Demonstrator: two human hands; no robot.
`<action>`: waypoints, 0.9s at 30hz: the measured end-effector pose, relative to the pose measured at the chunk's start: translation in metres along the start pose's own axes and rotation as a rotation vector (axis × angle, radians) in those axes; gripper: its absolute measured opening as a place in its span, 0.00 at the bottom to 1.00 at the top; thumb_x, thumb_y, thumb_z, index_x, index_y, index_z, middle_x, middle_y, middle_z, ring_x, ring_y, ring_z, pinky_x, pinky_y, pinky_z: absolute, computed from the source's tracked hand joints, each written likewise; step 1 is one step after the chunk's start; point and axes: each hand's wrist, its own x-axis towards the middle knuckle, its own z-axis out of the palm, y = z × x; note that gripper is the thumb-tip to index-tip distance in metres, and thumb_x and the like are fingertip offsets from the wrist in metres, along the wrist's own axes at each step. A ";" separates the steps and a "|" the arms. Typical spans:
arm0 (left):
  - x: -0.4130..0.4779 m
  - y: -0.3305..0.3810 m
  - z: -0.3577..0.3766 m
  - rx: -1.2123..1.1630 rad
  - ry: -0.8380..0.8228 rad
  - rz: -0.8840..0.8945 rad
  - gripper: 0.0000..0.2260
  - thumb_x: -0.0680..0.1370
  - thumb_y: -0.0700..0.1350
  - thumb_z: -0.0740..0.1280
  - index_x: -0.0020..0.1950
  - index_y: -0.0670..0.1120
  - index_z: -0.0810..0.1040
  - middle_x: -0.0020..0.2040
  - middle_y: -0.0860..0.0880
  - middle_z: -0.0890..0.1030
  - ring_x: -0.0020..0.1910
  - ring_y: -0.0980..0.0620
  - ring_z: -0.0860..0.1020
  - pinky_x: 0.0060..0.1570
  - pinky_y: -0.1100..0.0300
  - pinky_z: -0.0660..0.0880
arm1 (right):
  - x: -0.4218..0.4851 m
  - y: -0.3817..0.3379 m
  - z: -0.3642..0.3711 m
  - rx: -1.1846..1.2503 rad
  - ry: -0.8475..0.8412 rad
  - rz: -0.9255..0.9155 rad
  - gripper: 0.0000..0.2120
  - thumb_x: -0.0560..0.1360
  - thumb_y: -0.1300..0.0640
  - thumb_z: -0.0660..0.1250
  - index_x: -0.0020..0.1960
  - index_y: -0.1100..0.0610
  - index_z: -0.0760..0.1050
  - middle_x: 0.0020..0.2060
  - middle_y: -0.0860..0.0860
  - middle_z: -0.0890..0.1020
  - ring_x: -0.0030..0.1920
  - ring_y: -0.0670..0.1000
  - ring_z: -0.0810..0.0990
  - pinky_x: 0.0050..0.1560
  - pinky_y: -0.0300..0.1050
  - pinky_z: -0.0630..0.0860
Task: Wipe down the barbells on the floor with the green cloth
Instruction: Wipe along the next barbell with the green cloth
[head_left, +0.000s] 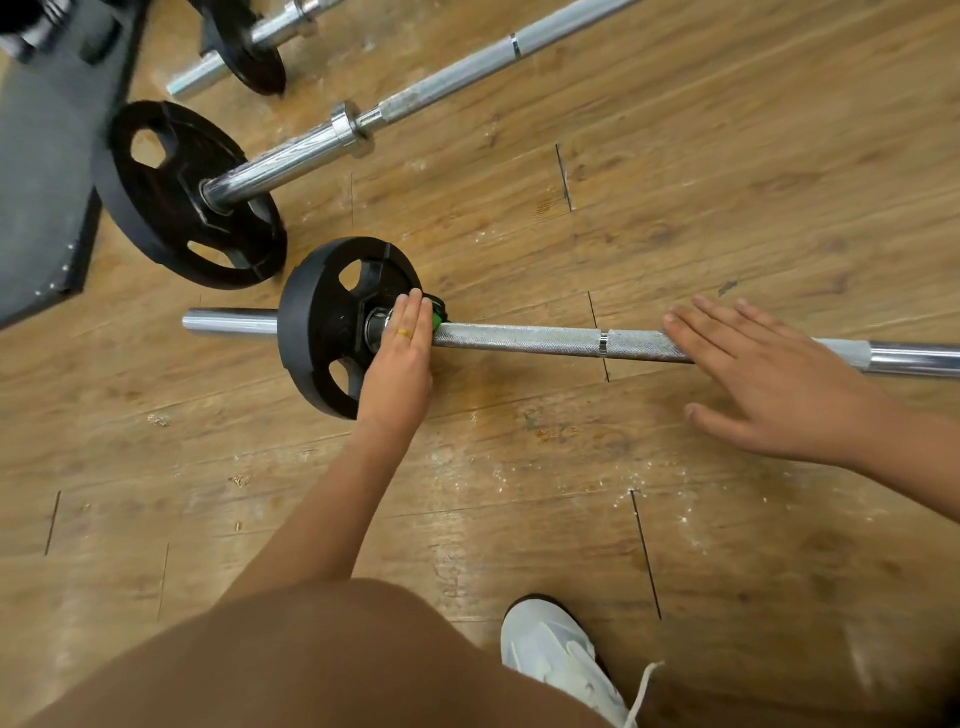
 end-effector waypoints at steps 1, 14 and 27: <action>0.001 0.004 0.001 -0.007 0.011 -0.013 0.35 0.76 0.24 0.58 0.82 0.40 0.54 0.83 0.43 0.54 0.82 0.46 0.50 0.77 0.58 0.45 | 0.001 0.002 0.000 0.001 0.004 -0.007 0.41 0.78 0.34 0.46 0.80 0.62 0.56 0.78 0.57 0.61 0.78 0.56 0.55 0.77 0.52 0.50; 0.012 0.013 0.004 -0.005 0.024 -0.030 0.33 0.78 0.25 0.56 0.82 0.39 0.53 0.83 0.42 0.53 0.82 0.44 0.49 0.78 0.56 0.43 | 0.008 0.008 -0.004 -0.003 -0.029 0.002 0.41 0.76 0.35 0.48 0.80 0.61 0.55 0.78 0.57 0.62 0.79 0.55 0.55 0.77 0.54 0.52; 0.004 0.022 0.013 -0.032 0.075 -0.040 0.36 0.76 0.22 0.55 0.82 0.39 0.51 0.83 0.43 0.50 0.82 0.47 0.47 0.75 0.62 0.37 | 0.011 0.017 -0.002 0.008 -0.042 -0.015 0.42 0.76 0.31 0.37 0.81 0.57 0.43 0.80 0.55 0.54 0.80 0.53 0.46 0.79 0.52 0.47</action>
